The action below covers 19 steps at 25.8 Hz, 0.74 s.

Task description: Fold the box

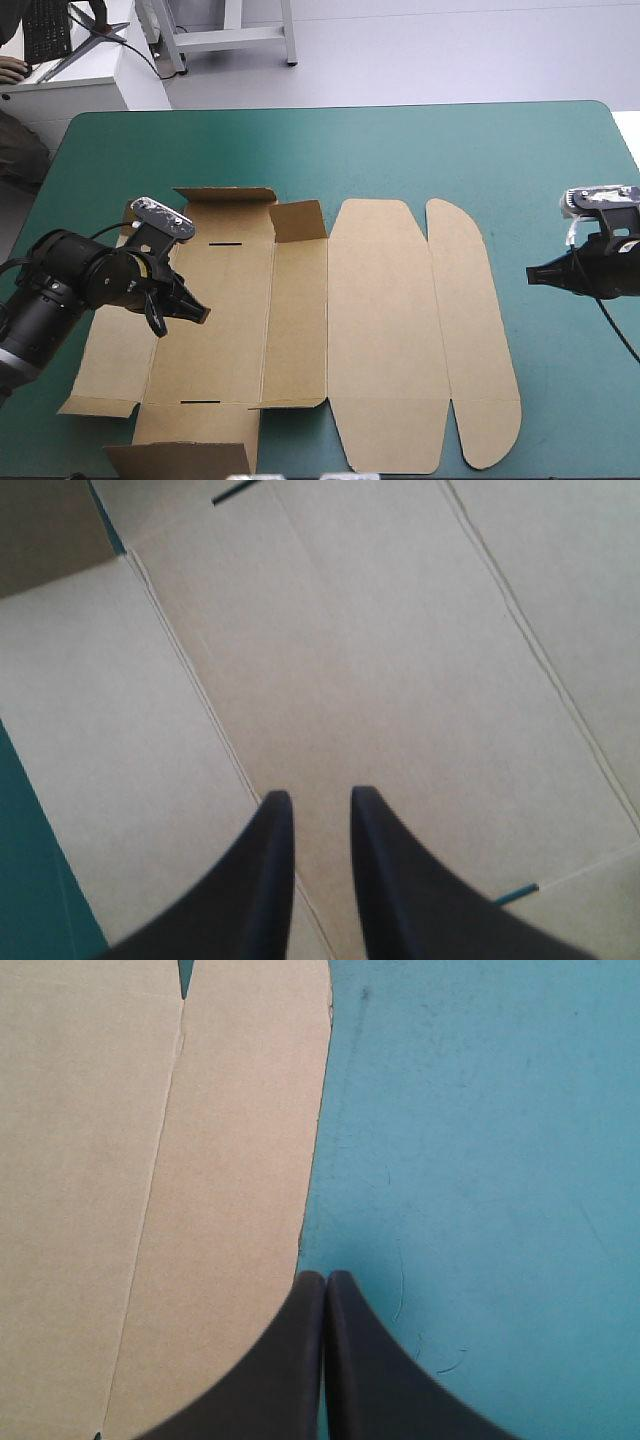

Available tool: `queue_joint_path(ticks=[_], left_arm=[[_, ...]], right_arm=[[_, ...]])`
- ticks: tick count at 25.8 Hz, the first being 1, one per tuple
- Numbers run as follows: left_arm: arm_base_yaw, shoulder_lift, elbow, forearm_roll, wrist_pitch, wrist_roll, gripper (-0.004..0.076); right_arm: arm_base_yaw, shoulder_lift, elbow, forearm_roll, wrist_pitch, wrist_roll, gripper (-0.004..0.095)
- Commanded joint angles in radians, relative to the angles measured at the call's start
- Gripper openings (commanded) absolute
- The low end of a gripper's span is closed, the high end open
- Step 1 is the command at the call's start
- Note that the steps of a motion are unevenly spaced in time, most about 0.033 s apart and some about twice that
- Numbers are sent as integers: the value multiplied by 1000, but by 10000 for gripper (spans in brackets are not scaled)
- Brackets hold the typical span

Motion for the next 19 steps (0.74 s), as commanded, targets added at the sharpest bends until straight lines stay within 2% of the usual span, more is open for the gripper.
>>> queue_joint_path(ticks=[1, 5, 14, 19], left_arm=[[-5, 15, -34, -41, -7, 37, 270], [-5, 50, -35, -97, -63, 93, 303], [-5, 140, -67, -34, -44, 91, 309], [-5, 152, -71, -34, -34, 91, 374]], right_arm=[[-5, -19, -24, 23, -32, -10, -19], [-5, -19, -24, 40, -28, -10, -20], [-5, -19, -24, 47, -28, -10, -20], [-5, -19, -24, 47, -30, -12, -20]])
